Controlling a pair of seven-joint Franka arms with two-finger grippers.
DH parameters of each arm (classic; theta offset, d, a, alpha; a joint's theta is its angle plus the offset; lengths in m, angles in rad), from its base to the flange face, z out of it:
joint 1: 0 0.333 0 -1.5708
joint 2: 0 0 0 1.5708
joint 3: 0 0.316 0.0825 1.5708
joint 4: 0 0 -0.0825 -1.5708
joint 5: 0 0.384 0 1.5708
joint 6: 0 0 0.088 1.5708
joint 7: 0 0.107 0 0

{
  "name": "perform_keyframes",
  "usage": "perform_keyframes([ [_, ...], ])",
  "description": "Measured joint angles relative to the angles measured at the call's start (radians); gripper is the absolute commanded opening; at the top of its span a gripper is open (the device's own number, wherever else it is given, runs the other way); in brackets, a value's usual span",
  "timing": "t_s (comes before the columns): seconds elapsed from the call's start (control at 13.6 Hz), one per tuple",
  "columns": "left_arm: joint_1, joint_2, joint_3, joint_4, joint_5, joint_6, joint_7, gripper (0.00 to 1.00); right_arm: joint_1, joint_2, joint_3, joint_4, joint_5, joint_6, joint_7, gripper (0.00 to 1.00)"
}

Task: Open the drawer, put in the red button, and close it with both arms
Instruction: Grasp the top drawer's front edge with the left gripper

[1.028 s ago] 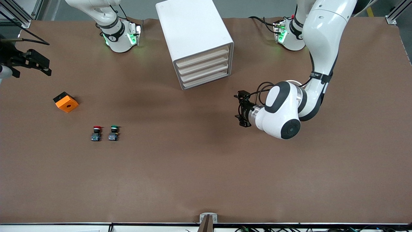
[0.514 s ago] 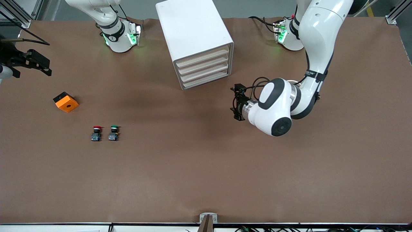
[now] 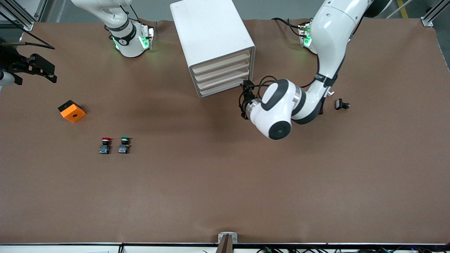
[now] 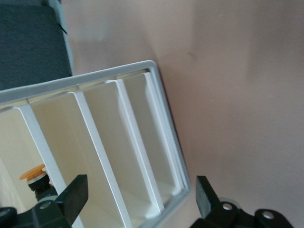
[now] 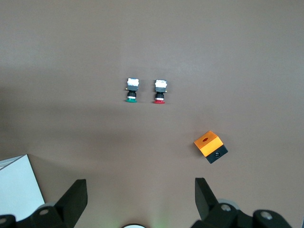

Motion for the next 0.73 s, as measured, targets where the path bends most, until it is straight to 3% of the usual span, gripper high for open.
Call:
perform_keyframes([
  [0.73,-0.123,0.079,-0.001,-0.001,-0.002,-0.048,-0.092,1.0,0.001,0.004,0.0,0.0,0.0,0.0,0.0,1.0],
])
